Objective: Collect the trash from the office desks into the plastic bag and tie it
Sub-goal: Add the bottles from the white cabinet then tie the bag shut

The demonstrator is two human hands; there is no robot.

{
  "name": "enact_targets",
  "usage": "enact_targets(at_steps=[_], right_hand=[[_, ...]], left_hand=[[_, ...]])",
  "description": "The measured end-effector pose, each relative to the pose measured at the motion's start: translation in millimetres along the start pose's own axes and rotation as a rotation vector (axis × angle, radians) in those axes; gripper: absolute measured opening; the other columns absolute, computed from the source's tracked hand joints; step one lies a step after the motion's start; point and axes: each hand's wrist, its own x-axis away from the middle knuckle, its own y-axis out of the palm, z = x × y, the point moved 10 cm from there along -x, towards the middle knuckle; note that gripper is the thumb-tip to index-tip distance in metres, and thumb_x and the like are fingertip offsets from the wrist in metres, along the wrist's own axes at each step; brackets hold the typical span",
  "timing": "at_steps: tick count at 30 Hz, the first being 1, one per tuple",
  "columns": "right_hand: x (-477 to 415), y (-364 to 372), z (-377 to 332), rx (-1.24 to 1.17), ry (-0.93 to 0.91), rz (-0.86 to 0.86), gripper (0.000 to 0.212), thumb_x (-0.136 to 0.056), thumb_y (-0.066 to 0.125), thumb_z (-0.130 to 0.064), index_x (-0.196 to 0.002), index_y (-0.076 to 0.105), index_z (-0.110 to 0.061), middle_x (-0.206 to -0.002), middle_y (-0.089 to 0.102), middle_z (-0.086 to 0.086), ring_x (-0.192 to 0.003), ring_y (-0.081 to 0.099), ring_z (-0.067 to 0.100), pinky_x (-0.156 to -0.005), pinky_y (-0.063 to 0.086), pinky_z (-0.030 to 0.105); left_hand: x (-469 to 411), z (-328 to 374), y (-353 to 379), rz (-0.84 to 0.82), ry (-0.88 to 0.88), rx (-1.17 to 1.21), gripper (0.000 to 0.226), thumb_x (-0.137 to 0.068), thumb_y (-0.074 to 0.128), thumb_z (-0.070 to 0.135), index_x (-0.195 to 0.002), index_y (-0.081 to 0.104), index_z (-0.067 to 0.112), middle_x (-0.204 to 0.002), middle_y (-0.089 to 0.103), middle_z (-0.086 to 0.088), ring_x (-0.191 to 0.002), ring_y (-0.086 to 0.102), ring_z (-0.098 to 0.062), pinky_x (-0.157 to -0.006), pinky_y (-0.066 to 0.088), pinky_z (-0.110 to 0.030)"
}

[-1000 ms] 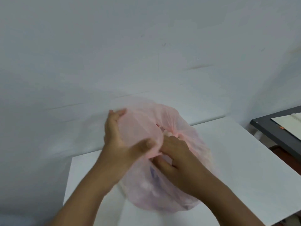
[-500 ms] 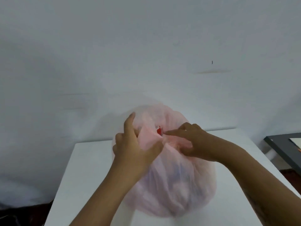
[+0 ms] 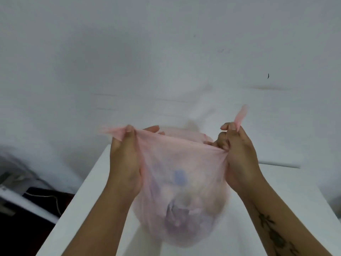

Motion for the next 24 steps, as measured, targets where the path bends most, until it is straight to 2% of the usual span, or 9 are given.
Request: enact_targets(at_steps=[3, 6, 8, 10, 12, 15, 18, 22, 24], right_hand=[[-2.5, 4.4, 7.2, -0.224, 0.099, -0.026, 0.026, -0.105, 0.039, -0.027, -0.088, 0.054, -0.015, -0.057, 0.041, -0.002, -0.071, 0.065, 0.018, -0.092, 0.051, 0.037], [-0.7, 13.2, 9.4, -0.454, 0.157, -0.09, 0.023, -0.105, 0.038, -0.023, -0.089, 0.053, -0.015, -0.066, 0.063, 0.001, -0.111, 0.067, 0.017, -0.098, 0.048, 0.035], [-0.8, 13.3, 16.4, -0.502, 0.2, -0.088, 0.021, -0.105, 0.04, -0.025, -0.091, 0.053, -0.016, -0.057, 0.05, -0.002, -0.083, 0.071, 0.014, -0.083, 0.053, 0.032], [0.9, 12.6, 24.5, -0.388, 0.226, -0.077, 0.022, -0.105, 0.038, -0.027, -0.091, 0.051, -0.016, -0.051, 0.031, -0.004, -0.041, 0.043, 0.009, -0.05, 0.046, 0.02], [5.0, 14.2, 27.9, -0.148, 0.208, -0.091, 0.025, -0.106, 0.035, -0.028, -0.092, 0.049, -0.013, -0.054, 0.025, -0.004, -0.037, 0.022, 0.008, -0.037, 0.03, 0.018], [10.5, 19.1, 31.3, 0.144, 0.19, -0.112, 0.035, -0.105, 0.033, -0.04, -0.101, 0.056, -0.014, -0.061, 0.029, -0.003, -0.044, 0.022, 0.009, -0.04, 0.022, 0.019], [15.9, 27.3, 38.8, 0.139, 0.264, -0.124, 0.05, -0.098, 0.03, -0.06, -0.107, 0.066, -0.026, -0.061, 0.035, -0.008, -0.047, 0.025, 0.007, -0.044, 0.022, 0.019], [19.0, 33.6, 41.2, 0.214, 0.237, -0.139, 0.044, -0.101, 0.04, -0.031, -0.069, 0.069, -0.034, -0.059, 0.045, -0.008, -0.049, 0.039, 0.012, -0.046, 0.033, 0.021], [20.0, 44.5, 33.4, 0.206, 0.113, -0.192, 0.041, -0.104, 0.037, -0.02, -0.095, 0.073, -0.035, -0.08, 0.07, -0.007, -0.072, 0.066, 0.017, -0.065, 0.053, 0.025]], left_hand=[[-11.1, -17.8, -4.3, 0.058, -0.125, 0.139, 0.008, -0.103, 0.049, 0.018, -0.101, 0.056, 0.017, -0.064, 0.063, 0.0, -0.057, 0.066, -0.017, -0.056, 0.058, -0.03], [-13.5, -35.9, 3.5, 0.032, -0.249, 0.325, 0.02, -0.104, 0.045, 0.025, -0.093, 0.059, 0.017, -0.048, 0.038, 0.005, -0.047, 0.054, -0.013, -0.056, 0.058, -0.029], [-15.1, -41.9, 5.2, 0.031, -0.268, 0.363, 0.023, -0.104, 0.045, 0.03, -0.091, 0.059, 0.017, -0.045, 0.034, 0.006, -0.043, 0.052, -0.01, -0.058, 0.059, -0.029], [-16.6, -42.3, 6.3, 0.0, -0.23, 0.222, 0.024, -0.105, 0.044, 0.031, -0.091, 0.056, 0.016, -0.049, 0.032, 0.004, -0.036, 0.039, -0.008, -0.045, 0.05, -0.021], [-17.0, -36.2, 11.9, -0.07, -0.121, -0.128, 0.026, -0.105, 0.042, 0.032, -0.094, 0.058, 0.014, -0.054, 0.03, 0.003, -0.034, 0.028, -0.007, -0.036, 0.031, -0.016], [-11.6, -34.3, 23.9, -0.161, -0.049, -0.372, 0.028, -0.105, 0.042, 0.032, -0.102, 0.064, 0.015, -0.059, 0.033, 0.005, -0.042, 0.025, -0.007, -0.038, 0.023, -0.019], [-3.1, -46.7, 34.2, -0.267, -0.188, -0.186, 0.033, -0.103, 0.038, 0.038, -0.093, 0.057, 0.013, -0.065, 0.032, 0.0, -0.049, 0.02, -0.012, -0.049, 0.015, -0.028], [-0.4, -48.1, 29.1, -0.29, -0.207, -0.181, 0.039, -0.105, 0.038, 0.038, -0.101, 0.065, 0.01, -0.069, 0.041, 0.001, -0.051, 0.026, -0.011, -0.047, 0.025, -0.023], [0.2, -41.9, 31.4, -0.337, -0.132, -0.304, 0.027, -0.103, 0.048, 0.026, -0.109, 0.07, 0.013, -0.07, 0.05, 0.003, -0.051, 0.032, -0.011, -0.046, 0.033, -0.018]])
